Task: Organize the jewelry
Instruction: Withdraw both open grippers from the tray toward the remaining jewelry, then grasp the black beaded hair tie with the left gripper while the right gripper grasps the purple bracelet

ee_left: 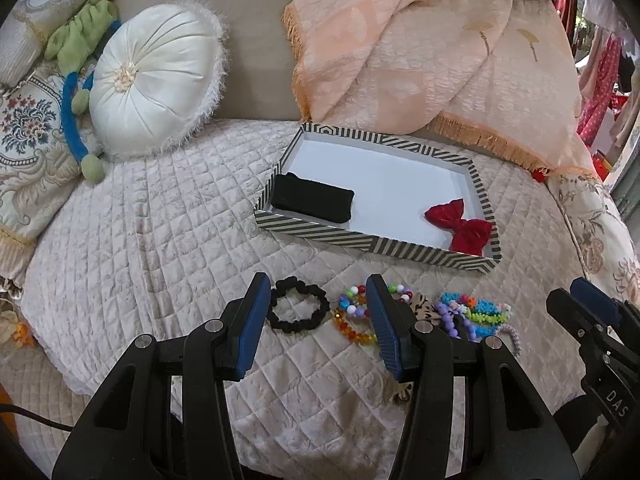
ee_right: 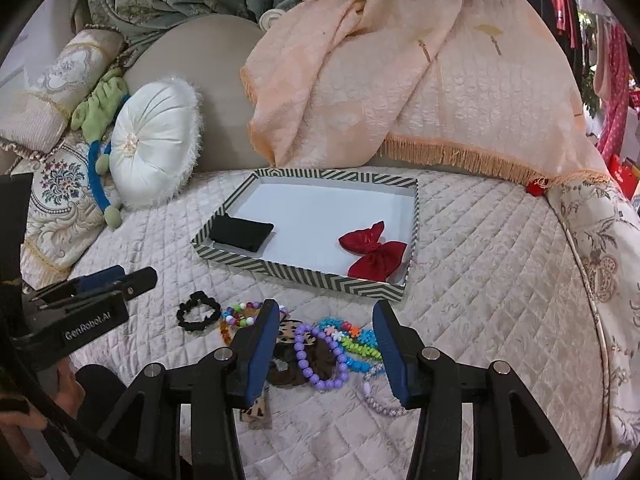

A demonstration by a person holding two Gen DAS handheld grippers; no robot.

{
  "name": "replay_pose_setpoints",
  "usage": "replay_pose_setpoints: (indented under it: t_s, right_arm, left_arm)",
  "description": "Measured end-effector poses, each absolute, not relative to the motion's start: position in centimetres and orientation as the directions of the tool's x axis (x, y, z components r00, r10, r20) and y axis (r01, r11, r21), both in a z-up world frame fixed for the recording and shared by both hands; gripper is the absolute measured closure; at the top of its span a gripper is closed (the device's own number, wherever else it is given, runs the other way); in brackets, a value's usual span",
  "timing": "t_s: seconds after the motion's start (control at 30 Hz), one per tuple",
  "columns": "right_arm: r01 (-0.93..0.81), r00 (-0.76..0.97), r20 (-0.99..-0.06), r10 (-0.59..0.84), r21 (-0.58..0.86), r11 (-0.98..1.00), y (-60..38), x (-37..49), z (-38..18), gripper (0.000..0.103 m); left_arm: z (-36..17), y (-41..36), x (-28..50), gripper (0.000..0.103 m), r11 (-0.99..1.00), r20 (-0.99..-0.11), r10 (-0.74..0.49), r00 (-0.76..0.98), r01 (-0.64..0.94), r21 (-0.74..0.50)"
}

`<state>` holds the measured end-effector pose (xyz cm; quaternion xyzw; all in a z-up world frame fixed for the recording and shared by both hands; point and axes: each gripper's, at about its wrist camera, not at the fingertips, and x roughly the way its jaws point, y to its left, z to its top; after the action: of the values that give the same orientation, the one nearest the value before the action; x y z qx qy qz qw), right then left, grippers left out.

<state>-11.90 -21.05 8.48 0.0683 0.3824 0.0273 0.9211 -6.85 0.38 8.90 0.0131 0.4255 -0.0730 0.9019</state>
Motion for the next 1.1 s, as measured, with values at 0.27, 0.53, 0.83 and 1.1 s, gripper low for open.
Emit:
replay_pose_setpoints:
  t_s: [0.27,0.53,0.83,1.1]
  right_arm:
    - [0.008,0.697,-0.709,0.106,0.155,0.988,-20.8,-12.7,8.4,0.048]
    - [-0.018,0.661,-0.735,0.154,0.190,0.982,-20.8,-12.1,6.8,0.047]
    - [-0.093,0.576,-0.772,0.269,0.265,0.960,-20.9,-10.4,0.9,0.055]
    - [-0.140,0.537,-0.783,0.315,0.285,0.948,-20.3,-8.8,-1.3,0.068]
  left_arm:
    - [9.3,0.3,-7.5,0.054,0.989,-0.761,-0.119,0.637,0.143,-0.035]
    - [8.1,1.0,-6.9,0.054,0.986,-0.793,-0.154,0.589,0.144,-0.084]
    - [3.3,5.1,-3.6,0.054,0.975,-0.873,-0.199,0.445,0.001,-0.221]
    - [0.6,6.6,-1.8,0.054,0.977,-0.900,-0.169,0.402,-0.051,-0.207]
